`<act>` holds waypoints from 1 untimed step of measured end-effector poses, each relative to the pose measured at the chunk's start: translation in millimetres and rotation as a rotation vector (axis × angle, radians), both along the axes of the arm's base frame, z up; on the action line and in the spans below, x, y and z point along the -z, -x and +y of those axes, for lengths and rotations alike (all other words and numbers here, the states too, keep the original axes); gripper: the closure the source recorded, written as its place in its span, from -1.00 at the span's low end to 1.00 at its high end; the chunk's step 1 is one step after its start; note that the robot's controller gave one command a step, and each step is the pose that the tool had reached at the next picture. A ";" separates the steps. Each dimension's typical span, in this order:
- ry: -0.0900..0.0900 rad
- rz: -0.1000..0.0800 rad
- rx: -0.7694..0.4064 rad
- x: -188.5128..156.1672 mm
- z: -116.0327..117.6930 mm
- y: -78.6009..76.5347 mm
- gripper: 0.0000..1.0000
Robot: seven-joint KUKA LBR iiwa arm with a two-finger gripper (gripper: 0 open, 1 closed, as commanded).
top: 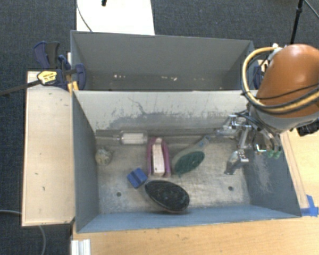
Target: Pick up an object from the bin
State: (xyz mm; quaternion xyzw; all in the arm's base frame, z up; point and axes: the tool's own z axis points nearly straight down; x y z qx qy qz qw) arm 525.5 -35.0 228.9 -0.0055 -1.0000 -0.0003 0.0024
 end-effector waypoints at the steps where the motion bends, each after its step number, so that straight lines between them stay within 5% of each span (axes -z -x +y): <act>1: -0.002 -0.002 -0.368 110.0 32.8 -47.4 -1.00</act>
Offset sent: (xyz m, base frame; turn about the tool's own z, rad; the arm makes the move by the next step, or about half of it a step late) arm 0.0476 0.0320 -0.1079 -0.3683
